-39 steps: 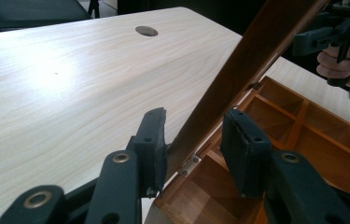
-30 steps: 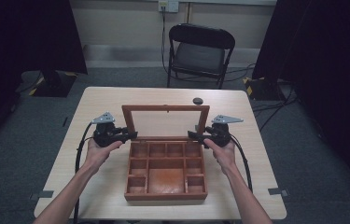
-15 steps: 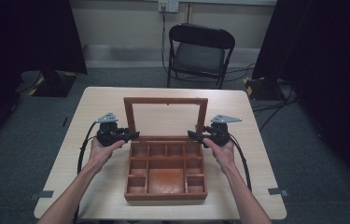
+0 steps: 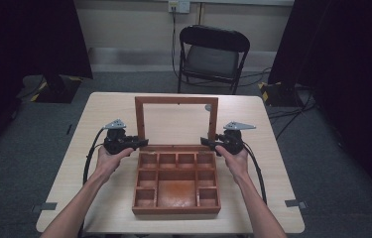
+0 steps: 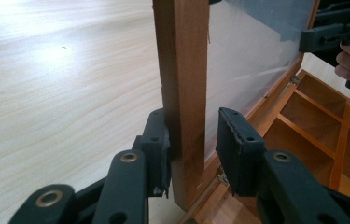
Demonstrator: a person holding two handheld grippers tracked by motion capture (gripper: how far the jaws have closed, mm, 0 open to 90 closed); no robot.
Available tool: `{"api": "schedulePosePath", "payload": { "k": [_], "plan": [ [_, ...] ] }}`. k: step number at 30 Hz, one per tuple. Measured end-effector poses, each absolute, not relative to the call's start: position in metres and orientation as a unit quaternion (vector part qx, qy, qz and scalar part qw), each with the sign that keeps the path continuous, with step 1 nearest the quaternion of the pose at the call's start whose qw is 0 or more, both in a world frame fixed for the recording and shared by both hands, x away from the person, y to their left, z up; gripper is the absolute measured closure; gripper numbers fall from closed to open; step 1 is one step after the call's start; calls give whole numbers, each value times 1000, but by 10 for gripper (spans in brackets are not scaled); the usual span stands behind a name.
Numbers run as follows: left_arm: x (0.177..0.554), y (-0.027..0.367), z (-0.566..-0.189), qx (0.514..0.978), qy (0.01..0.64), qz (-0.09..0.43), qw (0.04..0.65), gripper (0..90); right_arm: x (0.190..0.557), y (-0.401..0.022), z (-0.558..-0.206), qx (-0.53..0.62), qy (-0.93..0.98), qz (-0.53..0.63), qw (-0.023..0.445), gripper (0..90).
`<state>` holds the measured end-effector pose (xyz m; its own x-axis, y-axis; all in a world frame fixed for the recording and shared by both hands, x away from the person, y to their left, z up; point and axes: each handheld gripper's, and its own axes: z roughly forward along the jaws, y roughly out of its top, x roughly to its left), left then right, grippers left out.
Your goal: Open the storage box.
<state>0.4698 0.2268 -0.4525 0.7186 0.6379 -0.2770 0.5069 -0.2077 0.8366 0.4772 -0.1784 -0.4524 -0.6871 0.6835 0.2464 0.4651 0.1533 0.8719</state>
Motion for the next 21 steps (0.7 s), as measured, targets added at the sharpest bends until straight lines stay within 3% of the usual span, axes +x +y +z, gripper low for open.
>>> {"api": "schedulePosePath", "payload": {
  "k": [21],
  "plan": [
    [477, 220, -458, 773, 376, 45, 509, 620, 479, -182, -457, 401, 750, 518, 94, 463]
  ]
}}
